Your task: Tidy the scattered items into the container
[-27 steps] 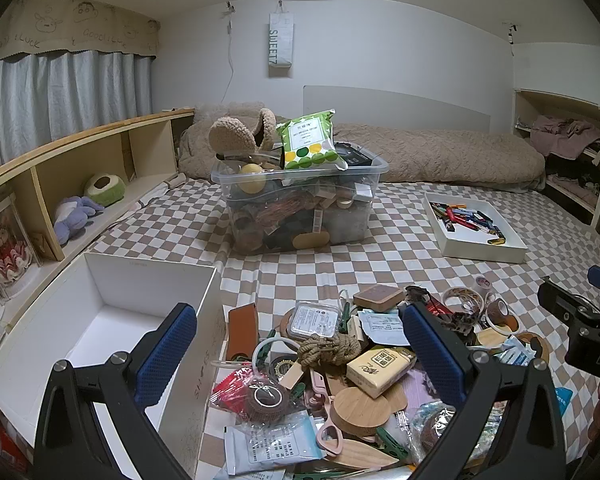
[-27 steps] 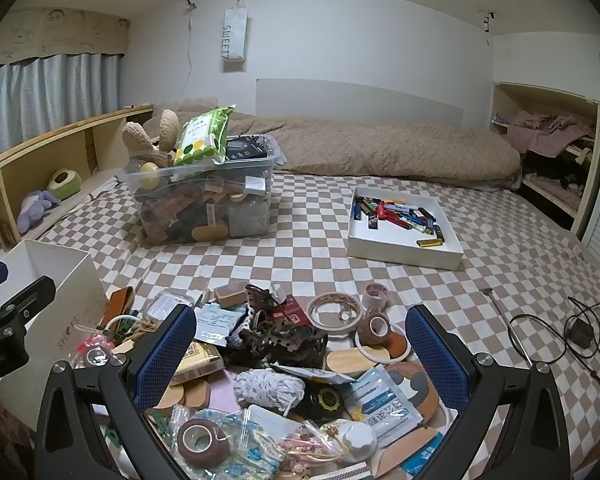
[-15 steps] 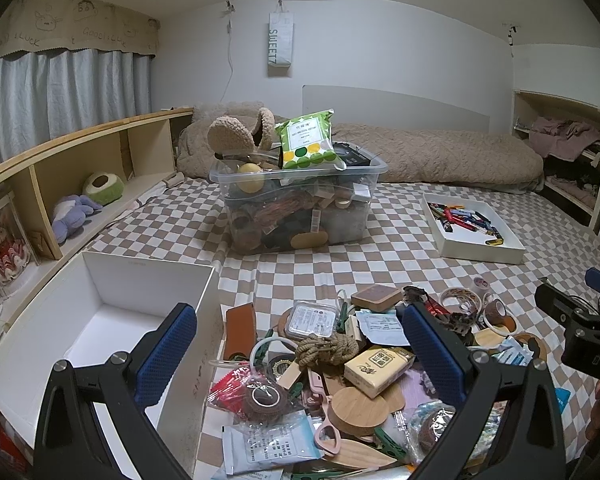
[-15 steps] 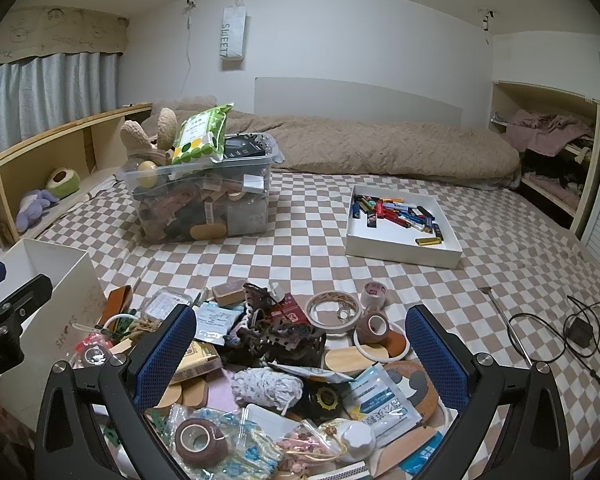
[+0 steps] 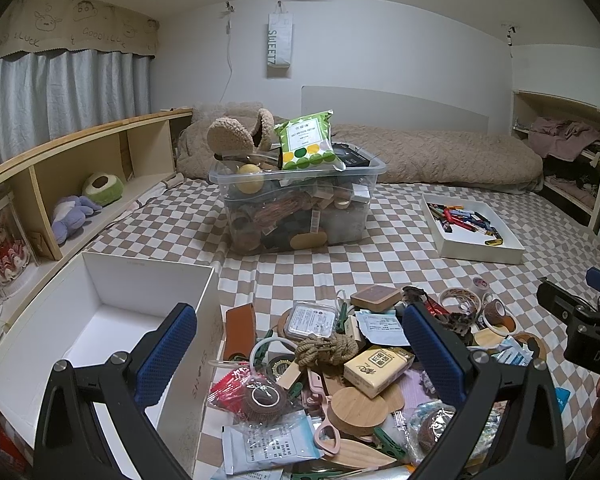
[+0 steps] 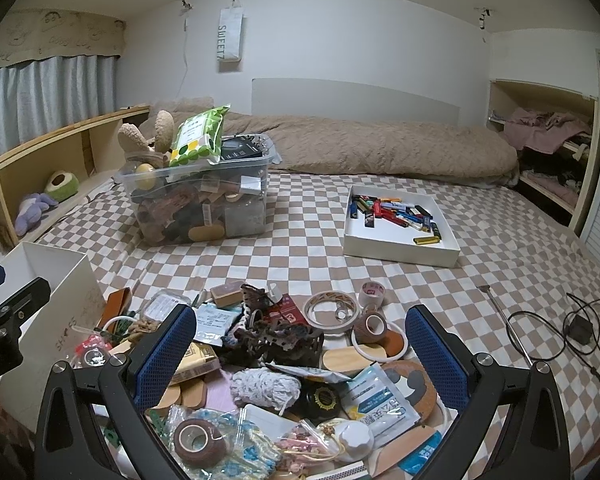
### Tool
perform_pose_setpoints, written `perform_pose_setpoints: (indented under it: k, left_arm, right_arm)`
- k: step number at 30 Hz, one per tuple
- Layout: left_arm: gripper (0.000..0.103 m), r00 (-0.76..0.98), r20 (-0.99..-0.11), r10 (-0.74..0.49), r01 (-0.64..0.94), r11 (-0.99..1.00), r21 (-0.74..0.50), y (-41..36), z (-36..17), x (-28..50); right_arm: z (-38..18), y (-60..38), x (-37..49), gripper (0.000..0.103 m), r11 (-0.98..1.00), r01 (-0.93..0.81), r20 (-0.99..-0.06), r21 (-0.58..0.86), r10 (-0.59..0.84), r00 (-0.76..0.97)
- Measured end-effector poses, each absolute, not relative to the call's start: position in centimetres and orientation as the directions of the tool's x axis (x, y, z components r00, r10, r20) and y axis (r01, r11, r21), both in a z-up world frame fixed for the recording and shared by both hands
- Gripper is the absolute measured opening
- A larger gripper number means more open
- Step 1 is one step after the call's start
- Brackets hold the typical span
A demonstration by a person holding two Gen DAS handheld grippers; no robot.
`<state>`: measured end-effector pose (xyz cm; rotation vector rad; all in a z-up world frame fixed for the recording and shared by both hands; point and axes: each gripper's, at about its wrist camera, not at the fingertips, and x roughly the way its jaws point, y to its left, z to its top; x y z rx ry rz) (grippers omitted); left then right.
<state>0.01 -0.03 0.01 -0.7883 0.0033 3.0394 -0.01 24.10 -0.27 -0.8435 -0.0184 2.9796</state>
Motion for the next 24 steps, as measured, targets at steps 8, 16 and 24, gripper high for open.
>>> perform_pose_setpoints:
  k: [8,16,24]
  left_arm:
    - [0.103,-0.874,-0.486,0.002,-0.002,-1.000,-0.001,0.2,0.1,-0.1]
    - [0.103,-0.875,-0.483,0.010,-0.001,-1.000,-0.018,1.0,0.2,0.0]
    - [0.103,-0.893,-0.450,0.018,0.019,-0.997,-0.078,-0.9,-0.1,-0.1]
  right_arm:
    - [-0.3,24.2,0.0,0.103,-0.999,-0.043,-0.523,-0.026,0.050,-0.851]
    - [-0.6,24.6,-0.2,0.103,-0.998,-0.056,-0.531,-0.024,0.060,-0.845]
    - [-0.9,25.6,-0.5,0.103,-0.995,-0.102,-0.528,-0.014,0.094,-0.844]
